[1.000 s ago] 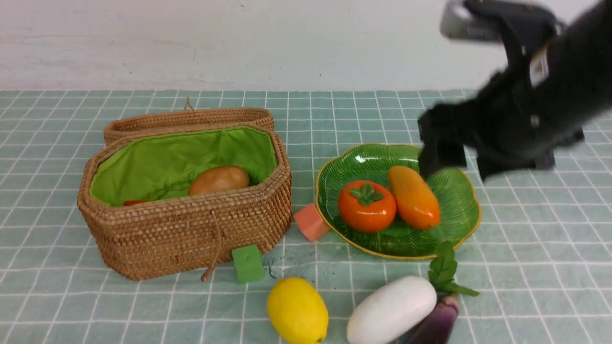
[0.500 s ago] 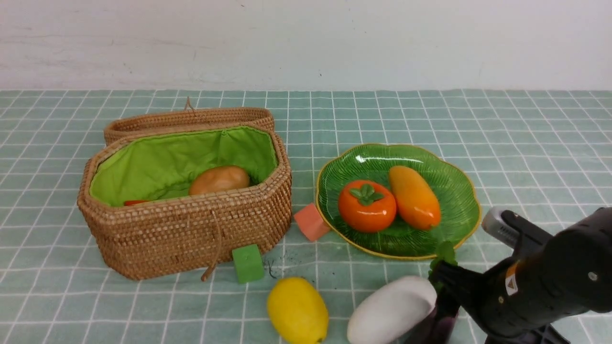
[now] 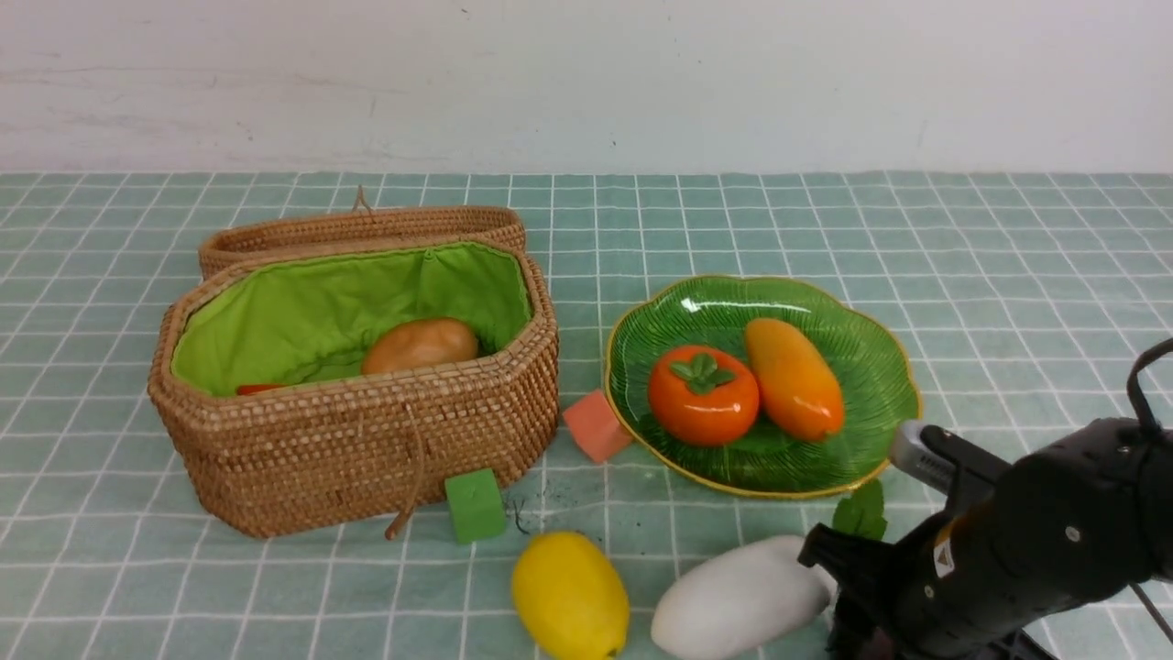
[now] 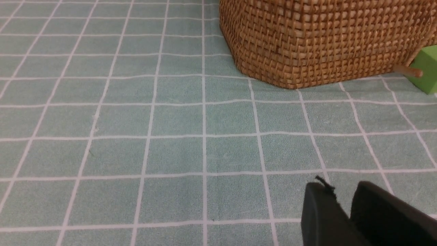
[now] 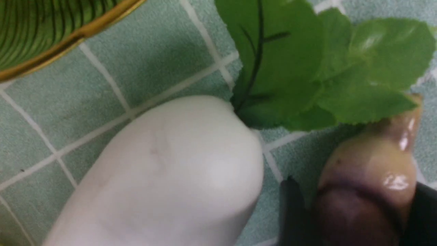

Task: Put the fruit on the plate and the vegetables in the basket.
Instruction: Grab an eggplant with your right arm and place it in the basket on the left.

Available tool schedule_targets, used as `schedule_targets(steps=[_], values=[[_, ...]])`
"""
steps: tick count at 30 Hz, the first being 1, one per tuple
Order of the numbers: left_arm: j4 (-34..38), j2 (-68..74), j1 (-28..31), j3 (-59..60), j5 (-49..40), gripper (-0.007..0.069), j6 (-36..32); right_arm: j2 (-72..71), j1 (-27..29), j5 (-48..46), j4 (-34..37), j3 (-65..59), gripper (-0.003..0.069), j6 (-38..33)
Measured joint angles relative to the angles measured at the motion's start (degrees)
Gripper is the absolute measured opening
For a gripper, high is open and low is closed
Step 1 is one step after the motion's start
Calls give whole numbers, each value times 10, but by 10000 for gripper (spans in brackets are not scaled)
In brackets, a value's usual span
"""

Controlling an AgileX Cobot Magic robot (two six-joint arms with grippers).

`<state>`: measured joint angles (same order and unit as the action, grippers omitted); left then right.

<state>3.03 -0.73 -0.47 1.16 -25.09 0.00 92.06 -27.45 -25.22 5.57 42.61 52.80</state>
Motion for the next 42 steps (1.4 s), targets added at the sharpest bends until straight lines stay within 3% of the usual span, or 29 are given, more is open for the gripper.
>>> schedule_targets(steps=[1, 7, 14, 18, 26, 34, 37, 40, 42], values=[[0, 0, 0, 0, 0, 139, 0, -2, 0, -3, 8, -1, 277, -14], [0, 0, 0, 0, 0, 145, 0, -59, 0, -52, 12, 17, 289, -91], [0, 0, 0, 0, 1, 150, 0, -113, 0, -147, 13, 194, 289, -254], [0, 0, 0, 0, 1, 151, 0, -77, -2, -107, 44, 303, 289, -309], [0, 0, 0, 0, 1, 155, 0, 141, -72, 100, 91, 561, 288, -483], [0, 0, 0, 0, 1, 164, 0, 301, -120, 154, 86, 708, 294, -510], [0, 0, 0, 0, 1, 166, 0, 314, -120, 142, 82, 718, 350, -510], [0, 0, 0, 0, 1, 169, 0, 309, -120, 86, 64, 722, 559, -510], [0, 0, 0, 0, 1, 171, 0, 305, -120, 65, 54, 722, 610, -511]])
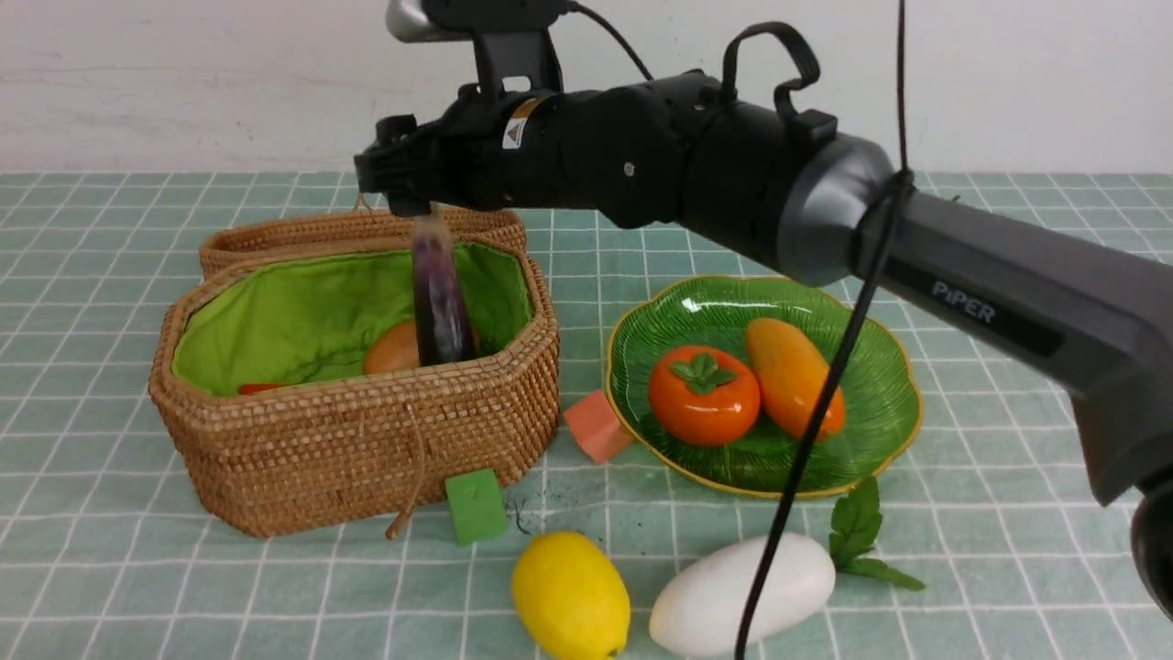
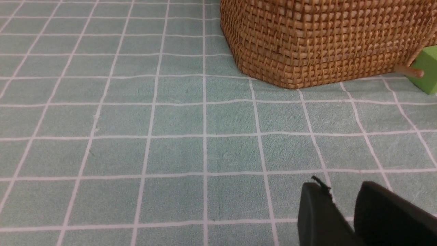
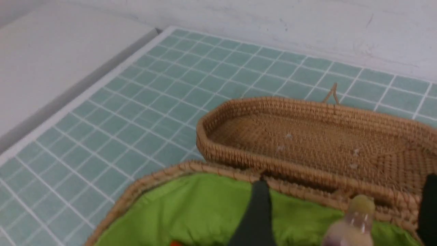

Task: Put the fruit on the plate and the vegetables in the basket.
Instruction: Grab an eggplant with your right arm and place it in the basket on the left, then take a daikon with your right arm and place it on the basket on the left.

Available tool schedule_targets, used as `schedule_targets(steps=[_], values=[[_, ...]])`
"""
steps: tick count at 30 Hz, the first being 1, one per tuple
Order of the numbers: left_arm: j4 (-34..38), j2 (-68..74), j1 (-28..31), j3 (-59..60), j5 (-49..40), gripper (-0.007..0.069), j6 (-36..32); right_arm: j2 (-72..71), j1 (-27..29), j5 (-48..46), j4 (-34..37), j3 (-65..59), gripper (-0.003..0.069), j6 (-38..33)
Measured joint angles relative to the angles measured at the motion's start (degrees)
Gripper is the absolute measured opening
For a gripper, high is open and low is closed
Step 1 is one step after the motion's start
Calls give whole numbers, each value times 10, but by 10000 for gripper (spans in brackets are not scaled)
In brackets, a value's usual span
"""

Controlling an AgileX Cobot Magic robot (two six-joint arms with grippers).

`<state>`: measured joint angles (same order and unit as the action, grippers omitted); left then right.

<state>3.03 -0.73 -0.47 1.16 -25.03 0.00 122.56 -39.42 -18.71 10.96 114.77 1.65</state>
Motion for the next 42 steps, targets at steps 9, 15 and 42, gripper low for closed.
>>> schedule_targets(steps=[9, 15, 42], values=[[0, 0, 0, 0, 0, 176, 0, -125, 2, -308, -104, 3, 607, -141], [0, 0, 0, 0, 0, 183, 0, -234, 12, -454, -107, -78, 512, -345], [0, 0, 0, 0, 0, 204, 0, -205, 11, -158, -136, -545, 547, -602]])
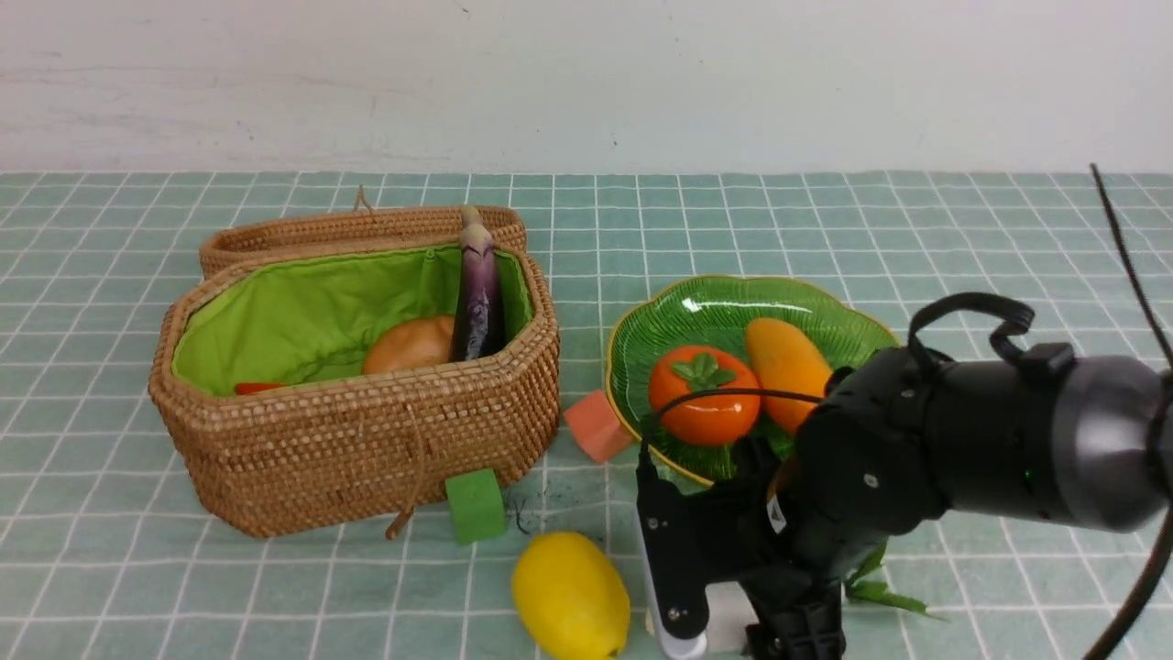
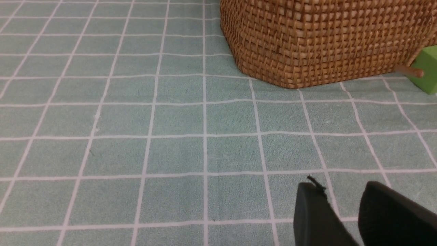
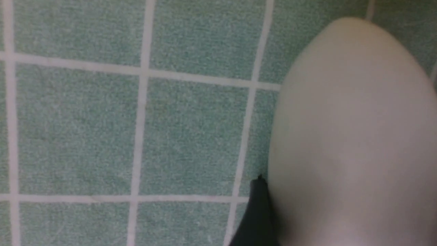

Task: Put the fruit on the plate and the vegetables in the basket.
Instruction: Take a daikon with your right arm and place it on the basket on the left.

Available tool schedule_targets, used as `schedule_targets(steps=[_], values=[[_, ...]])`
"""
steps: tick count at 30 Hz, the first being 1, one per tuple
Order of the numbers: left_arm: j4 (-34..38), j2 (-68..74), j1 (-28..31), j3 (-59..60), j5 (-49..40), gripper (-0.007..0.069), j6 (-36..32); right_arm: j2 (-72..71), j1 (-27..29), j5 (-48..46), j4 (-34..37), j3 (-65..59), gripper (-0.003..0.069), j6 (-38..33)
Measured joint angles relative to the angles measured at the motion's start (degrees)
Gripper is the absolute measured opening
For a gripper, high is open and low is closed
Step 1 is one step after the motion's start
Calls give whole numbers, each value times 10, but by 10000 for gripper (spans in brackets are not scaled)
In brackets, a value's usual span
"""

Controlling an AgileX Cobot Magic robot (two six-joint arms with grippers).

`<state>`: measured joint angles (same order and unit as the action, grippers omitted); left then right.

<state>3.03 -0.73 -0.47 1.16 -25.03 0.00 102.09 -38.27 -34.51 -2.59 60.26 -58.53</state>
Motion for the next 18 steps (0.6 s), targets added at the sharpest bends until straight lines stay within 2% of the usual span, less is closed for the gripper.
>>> schedule_targets(steps=[3, 6, 10, 11, 12, 13, 14, 15, 18], values=[[0, 0, 0, 0, 0, 204, 0, 2, 0, -18, 4, 10, 546, 1], [0, 0, 0, 0, 0, 207, 0, 0, 0, -80, 16, 50, 546, 8], [0, 0, 0, 0, 0, 209, 0, -17, 0, -140, 74, 143, 546, 27], [0, 0, 0, 0, 0, 211, 0, -24, 0, -168, 123, 218, 546, 30], [0, 0, 0, 0, 0, 211, 0, -25, 0, -170, 137, 227, 546, 30], [0, 0, 0, 0, 0, 214, 0, -25, 0, -181, 194, 310, 546, 27], [0, 0, 0, 0, 0, 215, 0, -20, 0, -182, 230, 347, 546, 20], [0, 0, 0, 0, 0, 215, 0, -19, 0, -182, 238, 365, 546, 18], [0, 0, 0, 0, 0, 218, 0, 26, -1, -152, 366, 496, 546, -14]])
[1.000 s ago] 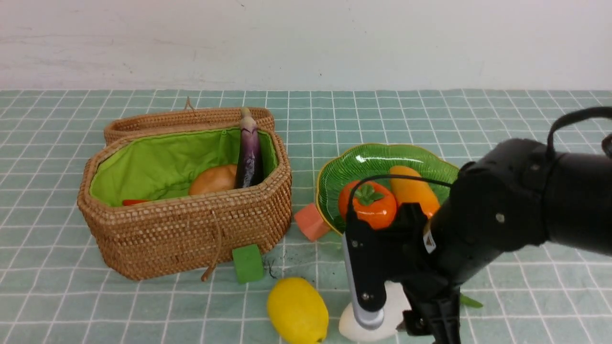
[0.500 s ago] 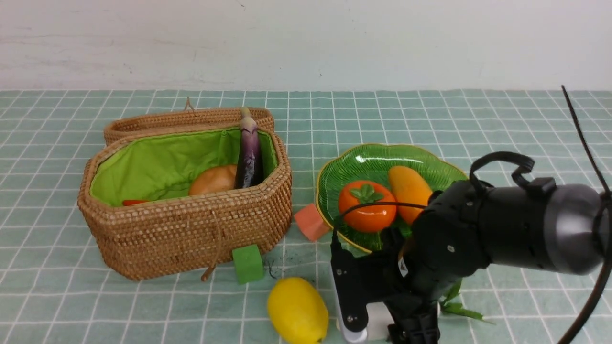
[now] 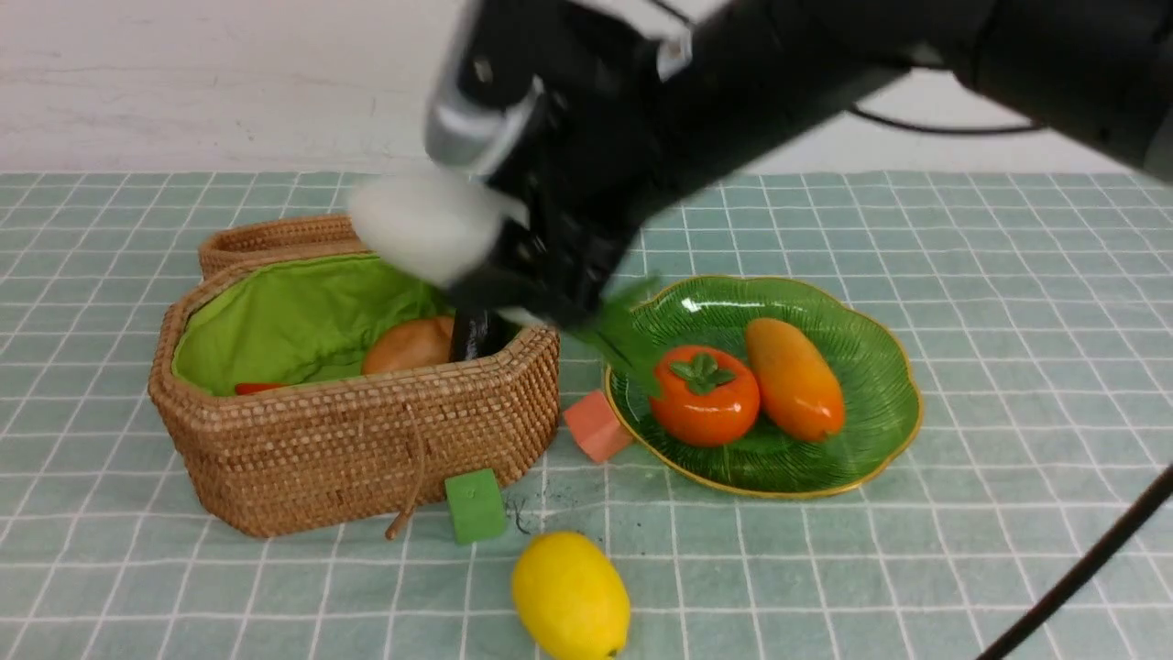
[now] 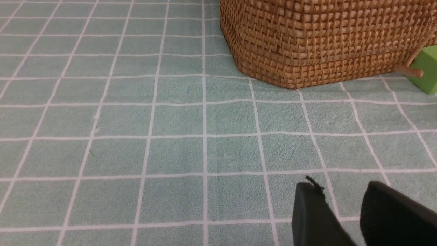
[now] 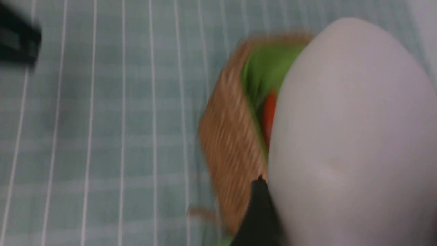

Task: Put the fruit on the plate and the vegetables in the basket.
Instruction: Take a daikon with your right arm and place it on the basket on the left, then use the right arm to grab a lemon and put it into the right plate

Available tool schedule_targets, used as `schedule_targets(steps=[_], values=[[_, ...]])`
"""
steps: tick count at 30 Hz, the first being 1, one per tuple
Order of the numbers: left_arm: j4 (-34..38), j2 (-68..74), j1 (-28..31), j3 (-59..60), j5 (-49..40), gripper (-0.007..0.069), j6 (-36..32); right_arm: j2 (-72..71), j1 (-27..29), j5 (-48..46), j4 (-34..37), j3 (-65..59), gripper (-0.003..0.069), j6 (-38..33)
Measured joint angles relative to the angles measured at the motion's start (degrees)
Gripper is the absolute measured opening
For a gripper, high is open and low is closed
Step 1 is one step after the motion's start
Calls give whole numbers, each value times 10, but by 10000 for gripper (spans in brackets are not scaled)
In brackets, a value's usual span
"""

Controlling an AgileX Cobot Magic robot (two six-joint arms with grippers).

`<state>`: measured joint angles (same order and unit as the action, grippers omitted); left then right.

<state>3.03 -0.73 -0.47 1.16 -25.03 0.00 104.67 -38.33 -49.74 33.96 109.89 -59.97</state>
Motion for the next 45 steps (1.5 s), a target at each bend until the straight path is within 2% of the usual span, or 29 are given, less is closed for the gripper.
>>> schedule_targets(steps=[3, 5, 9, 13, 17, 19, 21, 22, 24, 25, 28, 29, 30, 32, 37, 42, 45], values=[[0, 0, 0, 0, 0, 218, 0, 53, 0, 66, 70, 61, 546, -13], [0, 0, 0, 0, 0, 220, 0, 104, 0, 148, 114, 85, 546, -28], [0, 0, 0, 0, 0, 225, 0, 180, 0, 240, 158, 88, 546, -77], [0, 0, 0, 0, 0, 228, 0, 225, 0, 259, 174, 87, 546, -123], [0, 0, 0, 0, 0, 231, 0, 225, 0, 248, 179, 87, 569, -109], [0, 0, 0, 0, 0, 236, 0, 213, 0, 213, 173, 87, 651, -72], [0, 0, 0, 0, 0, 237, 0, 197, 0, 169, 149, 87, 675, -39], [0, 0, 0, 0, 0, 237, 0, 195, 0, 163, 145, 87, 676, -35], [0, 0, 0, 0, 0, 238, 0, 160, 0, 78, 70, 87, 678, 33], [0, 0, 0, 0, 0, 238, 0, 157, 0, 71, 63, 87, 677, 39], [0, 0, 0, 0, 0, 238, 0, 98, 0, -53, -57, 87, 671, 170], [0, 0, 0, 0, 0, 238, 0, 94, 0, -60, -63, 87, 669, 178], [0, 0, 0, 0, 0, 238, 0, 72, 1, -111, -102, 84, 665, 235], [0, 0, 0, 0, 0, 238, 0, 39, 6, -141, -144, 57, 657, 317], [0, 0, 0, 0, 0, 238, 0, -16, 14, -105, -182, -90, 631, 458], [0, 0, 0, 0, 0, 238, 0, -13, -8, -52, -166, -232, 621, 488], [0, 0, 0, 0, 0, 238, 0, 2, -17, -1, -162, -268, 616, 490]])
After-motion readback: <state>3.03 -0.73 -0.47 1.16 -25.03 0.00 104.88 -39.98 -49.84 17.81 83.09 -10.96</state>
